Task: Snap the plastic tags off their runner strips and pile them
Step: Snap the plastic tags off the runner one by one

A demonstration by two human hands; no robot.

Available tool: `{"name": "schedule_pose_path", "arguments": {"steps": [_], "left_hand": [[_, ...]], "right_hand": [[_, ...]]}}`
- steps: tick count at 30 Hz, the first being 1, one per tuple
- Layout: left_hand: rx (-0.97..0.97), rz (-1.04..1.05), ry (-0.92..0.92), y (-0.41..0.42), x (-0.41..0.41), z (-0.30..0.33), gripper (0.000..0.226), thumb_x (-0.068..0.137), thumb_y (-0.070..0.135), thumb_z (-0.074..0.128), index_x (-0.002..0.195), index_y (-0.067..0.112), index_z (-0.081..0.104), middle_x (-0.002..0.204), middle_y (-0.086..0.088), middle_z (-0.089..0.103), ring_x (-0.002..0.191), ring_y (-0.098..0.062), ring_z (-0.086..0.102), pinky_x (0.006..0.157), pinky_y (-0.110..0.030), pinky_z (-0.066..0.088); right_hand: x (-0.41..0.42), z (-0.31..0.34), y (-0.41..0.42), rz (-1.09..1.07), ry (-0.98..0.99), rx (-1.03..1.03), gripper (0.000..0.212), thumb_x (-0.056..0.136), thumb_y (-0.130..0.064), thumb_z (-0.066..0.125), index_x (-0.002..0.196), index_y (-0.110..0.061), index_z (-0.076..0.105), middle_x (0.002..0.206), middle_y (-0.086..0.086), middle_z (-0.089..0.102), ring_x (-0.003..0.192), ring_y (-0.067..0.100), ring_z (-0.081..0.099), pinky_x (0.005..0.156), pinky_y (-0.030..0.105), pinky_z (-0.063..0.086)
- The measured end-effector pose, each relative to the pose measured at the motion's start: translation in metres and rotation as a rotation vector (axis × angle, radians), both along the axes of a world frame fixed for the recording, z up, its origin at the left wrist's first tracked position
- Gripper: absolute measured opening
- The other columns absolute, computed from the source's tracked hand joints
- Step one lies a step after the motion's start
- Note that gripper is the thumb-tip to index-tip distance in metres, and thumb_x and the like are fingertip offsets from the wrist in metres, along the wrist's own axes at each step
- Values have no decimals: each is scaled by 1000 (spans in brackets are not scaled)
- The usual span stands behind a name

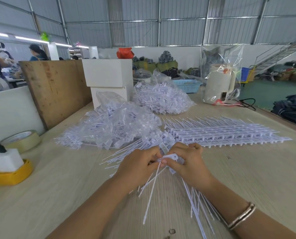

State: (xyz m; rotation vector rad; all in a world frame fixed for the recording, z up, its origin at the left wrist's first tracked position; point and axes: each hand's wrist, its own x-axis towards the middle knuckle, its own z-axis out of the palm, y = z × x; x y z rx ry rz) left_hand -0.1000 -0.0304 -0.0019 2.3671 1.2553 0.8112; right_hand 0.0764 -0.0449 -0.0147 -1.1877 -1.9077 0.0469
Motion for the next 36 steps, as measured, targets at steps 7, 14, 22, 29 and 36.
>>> {"name": "schedule_pose_path", "arguments": {"steps": [7,14,22,29,36], "left_hand": [[-68,-68,-168,-1,1,-4,9,87,38,62,86,29,60,62,9,62,52,-8,51,55,-28,41],[87,5,-27,-1,2,-6,12,84,38,66,92,32,60,77,10,63,63,-6,53,60,-30,44],[127,47,-59,1,1,-6,12,85,24,65,96,28,61,85,13,63,79,-8,59,70,-39,51],[181,93,-67,-3,3,-6,16,84,28,65,99,32,59,84,16,60,75,-5,55,64,-30,46],[177,64,-105,-6,13,-7,34,83,22,62,117,26,55,110,11,63,93,-7,60,76,-32,50]], "right_hand": [[8,5,2,-10,8,43,24,81,-44,61,71,-23,67,72,-9,61,79,-1,53,92,28,15],[20,-3,14,-249,-13,-191,6,83,-38,65,84,-42,61,86,-23,51,96,1,46,80,28,12],[18,-11,21,-318,-145,-236,14,91,-43,50,101,-48,59,100,-22,42,107,3,39,76,25,7],[7,6,2,-195,-59,-119,37,78,-71,34,82,-47,61,97,-23,48,99,-2,34,82,24,9],[-8,-1,1,-138,-76,-138,29,84,-56,54,76,-29,60,81,-17,54,92,1,44,79,28,12]]}}
